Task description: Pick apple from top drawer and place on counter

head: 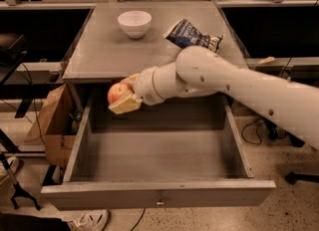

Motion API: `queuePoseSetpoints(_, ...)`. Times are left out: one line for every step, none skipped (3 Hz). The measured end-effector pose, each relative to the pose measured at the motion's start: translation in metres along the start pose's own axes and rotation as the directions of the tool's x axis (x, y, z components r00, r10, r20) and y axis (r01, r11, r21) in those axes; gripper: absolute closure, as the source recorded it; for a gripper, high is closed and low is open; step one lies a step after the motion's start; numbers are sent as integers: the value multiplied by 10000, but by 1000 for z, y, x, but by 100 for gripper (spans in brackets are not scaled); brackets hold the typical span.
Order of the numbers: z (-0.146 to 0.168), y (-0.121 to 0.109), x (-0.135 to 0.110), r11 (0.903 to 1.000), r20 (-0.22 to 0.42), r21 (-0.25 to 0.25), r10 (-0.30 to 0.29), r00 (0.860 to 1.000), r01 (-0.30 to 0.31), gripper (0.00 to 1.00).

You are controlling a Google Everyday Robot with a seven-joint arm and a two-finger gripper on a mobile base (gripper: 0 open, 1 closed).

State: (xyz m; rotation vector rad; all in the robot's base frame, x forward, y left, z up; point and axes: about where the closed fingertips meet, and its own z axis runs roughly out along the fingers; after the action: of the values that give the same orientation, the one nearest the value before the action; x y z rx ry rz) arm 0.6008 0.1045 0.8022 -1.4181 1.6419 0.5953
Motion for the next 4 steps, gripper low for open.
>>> queuePoseSetpoints(-14,-36,-39,9980,50,438,-458,9989,455,100)
queuePoseSetpoints(-19,-69,-64,9950,262,845,-559,9981,535,100)
queuePoseSetpoints(-14,-103,-71,9921,290,1227,-308,9991,270,100)
queuePoseSetpoints(-8,-128,-65,9856,45,1689,76,10000,-83,100)
